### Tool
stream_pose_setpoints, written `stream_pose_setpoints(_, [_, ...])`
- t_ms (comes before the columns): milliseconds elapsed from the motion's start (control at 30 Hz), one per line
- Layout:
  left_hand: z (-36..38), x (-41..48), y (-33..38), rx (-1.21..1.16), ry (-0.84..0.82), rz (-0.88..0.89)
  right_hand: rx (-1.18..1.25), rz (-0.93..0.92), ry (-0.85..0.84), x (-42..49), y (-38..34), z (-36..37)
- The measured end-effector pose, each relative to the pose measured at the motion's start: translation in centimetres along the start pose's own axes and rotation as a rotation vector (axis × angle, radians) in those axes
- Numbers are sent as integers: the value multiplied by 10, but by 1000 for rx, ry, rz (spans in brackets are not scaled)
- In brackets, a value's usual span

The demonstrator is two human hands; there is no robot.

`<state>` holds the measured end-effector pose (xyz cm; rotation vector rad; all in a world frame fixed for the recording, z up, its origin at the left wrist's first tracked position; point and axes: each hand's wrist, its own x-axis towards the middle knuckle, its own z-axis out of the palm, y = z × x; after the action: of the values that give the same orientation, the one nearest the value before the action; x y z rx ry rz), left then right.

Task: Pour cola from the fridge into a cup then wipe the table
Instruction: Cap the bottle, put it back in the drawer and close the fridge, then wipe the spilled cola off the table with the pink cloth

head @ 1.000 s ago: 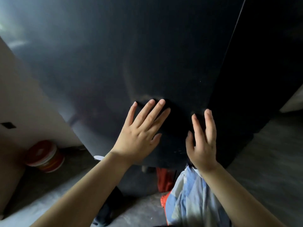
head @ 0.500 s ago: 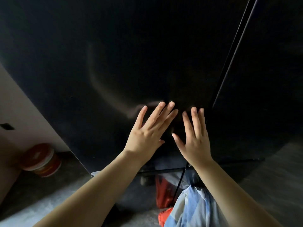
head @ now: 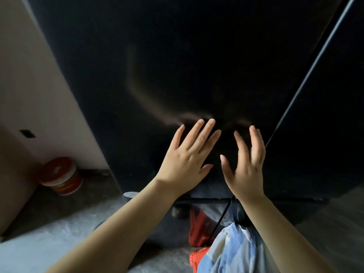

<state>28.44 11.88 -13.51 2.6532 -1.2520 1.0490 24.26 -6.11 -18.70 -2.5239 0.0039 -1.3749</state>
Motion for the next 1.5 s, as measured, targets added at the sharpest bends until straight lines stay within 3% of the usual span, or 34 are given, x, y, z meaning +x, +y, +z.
stream_pose_setpoints(100, [-24,-39,-22,-128,-56,-183,97,-38,-50,-2,-46,7])
stream_pose_setpoints(233, [-70,-107,-66,-138,-137,-499,272,-153,-249,-5,-131,22])
stream_pose_setpoints(600, [-284,-374,-141,266,-276,-1070,737,-505,-506,-32,-437,10])
stream_pose_setpoints(800, [-400,-500,-108,485,-397,-1447,983,-765,-600,-96,-606,-36])
stream_pose_setpoints(1067, [-503,-599,-33,757,-496,-1779,1275,-1081,-705,-175,-748,-111])
stream_pose_setpoints(1500, [-547,-686,37,999,-321,-2365,1617,-1594,-911,-280,-890,-175])
